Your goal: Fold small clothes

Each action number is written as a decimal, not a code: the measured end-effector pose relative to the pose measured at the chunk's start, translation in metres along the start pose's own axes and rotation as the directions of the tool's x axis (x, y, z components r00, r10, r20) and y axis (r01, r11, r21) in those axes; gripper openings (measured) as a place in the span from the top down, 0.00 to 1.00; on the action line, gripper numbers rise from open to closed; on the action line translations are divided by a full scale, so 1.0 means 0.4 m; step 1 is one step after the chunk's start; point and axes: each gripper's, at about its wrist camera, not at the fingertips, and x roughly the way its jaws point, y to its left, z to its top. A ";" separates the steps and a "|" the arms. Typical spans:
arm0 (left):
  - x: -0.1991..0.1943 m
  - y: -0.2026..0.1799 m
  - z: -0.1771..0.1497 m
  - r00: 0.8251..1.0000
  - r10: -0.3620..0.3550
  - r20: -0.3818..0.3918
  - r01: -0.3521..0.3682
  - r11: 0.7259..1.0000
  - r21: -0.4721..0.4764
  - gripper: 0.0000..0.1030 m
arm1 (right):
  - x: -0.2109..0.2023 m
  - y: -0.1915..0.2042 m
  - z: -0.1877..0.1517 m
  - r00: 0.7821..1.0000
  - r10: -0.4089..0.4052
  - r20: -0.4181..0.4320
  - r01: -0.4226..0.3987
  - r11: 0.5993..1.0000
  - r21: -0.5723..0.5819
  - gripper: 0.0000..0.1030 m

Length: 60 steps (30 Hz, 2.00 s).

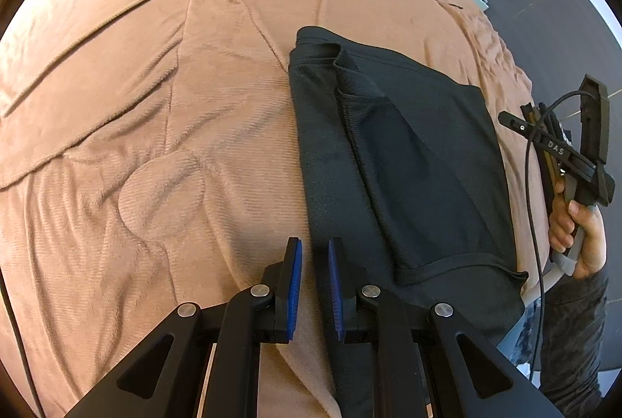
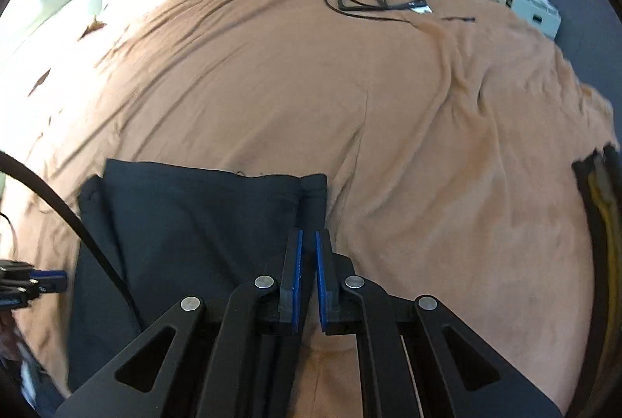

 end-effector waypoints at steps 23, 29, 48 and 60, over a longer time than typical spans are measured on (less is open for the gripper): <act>0.005 -0.022 -0.059 1.000 -0.027 -0.014 0.027 1.000 0.004 0.85 | -0.134 0.220 -0.186 0.994 0.053 -0.099 -0.091 0.895 -0.437 0.18; 0.005 -0.020 -0.066 0.999 -0.030 -0.016 0.030 1.000 0.006 0.85 | -0.090 0.274 -0.206 0.991 0.000 -0.134 -0.070 0.853 -0.518 0.18; 0.022 -0.009 -0.049 0.999 -0.031 -0.022 0.031 1.000 0.005 0.85 | 0.045 0.321 -0.134 0.989 -0.116 -0.088 0.064 0.890 -0.451 0.18; 0.035 -0.019 -0.012 1.000 -0.017 -0.023 0.017 1.000 0.018 0.85 | 0.033 0.139 -0.070 0.986 -0.168 -0.020 0.163 0.976 -0.146 0.18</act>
